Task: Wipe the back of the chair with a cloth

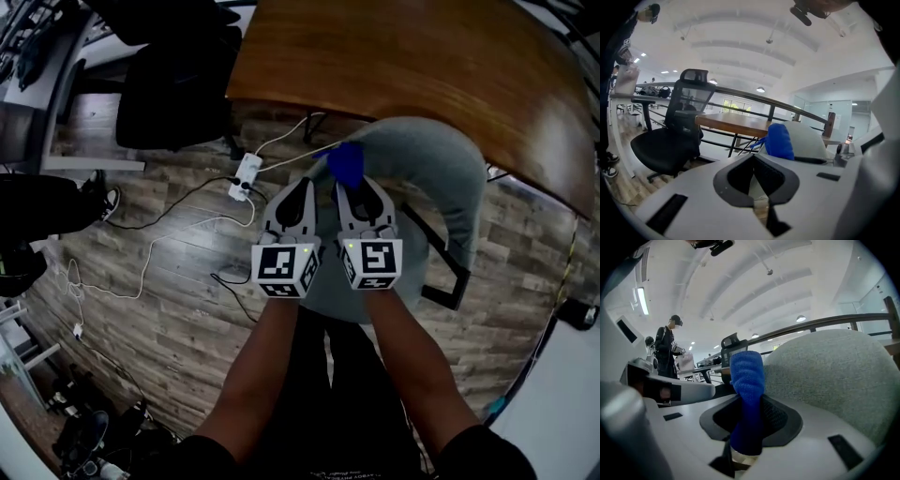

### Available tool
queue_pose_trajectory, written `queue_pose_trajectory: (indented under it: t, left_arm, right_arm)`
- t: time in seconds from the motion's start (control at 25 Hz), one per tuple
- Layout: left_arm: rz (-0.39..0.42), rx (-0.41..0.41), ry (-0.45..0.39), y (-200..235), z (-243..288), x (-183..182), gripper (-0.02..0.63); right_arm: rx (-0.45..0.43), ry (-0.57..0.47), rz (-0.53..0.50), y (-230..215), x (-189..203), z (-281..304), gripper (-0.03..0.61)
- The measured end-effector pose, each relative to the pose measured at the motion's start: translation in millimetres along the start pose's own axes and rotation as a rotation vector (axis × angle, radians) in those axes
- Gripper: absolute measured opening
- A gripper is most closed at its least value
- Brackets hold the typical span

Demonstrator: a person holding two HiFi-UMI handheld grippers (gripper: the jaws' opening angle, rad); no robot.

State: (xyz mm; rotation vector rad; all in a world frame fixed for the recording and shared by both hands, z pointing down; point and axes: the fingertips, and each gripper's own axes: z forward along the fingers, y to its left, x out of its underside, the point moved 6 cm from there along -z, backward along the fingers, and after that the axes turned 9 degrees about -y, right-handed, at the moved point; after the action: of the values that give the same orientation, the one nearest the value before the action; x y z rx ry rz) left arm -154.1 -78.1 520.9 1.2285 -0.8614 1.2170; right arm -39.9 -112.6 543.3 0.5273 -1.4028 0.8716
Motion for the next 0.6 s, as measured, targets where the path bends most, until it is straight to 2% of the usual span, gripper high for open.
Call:
queue_pose_trajectory:
  t: [0.24, 0.6]
  left_arm:
    - [0.002, 0.004, 0.016, 4.7, 3.8, 10.4, 0.006]
    - [0.031, 0.068, 0.032, -11.9, 21.9, 11.0, 0.006]
  right_arm:
    - [0.002, 0.007, -0.011, -5.8, 8.0, 13.3, 0.110]
    - [-0.006, -0.002, 0.003, -17.2, 6.9, 17.6, 0.110]
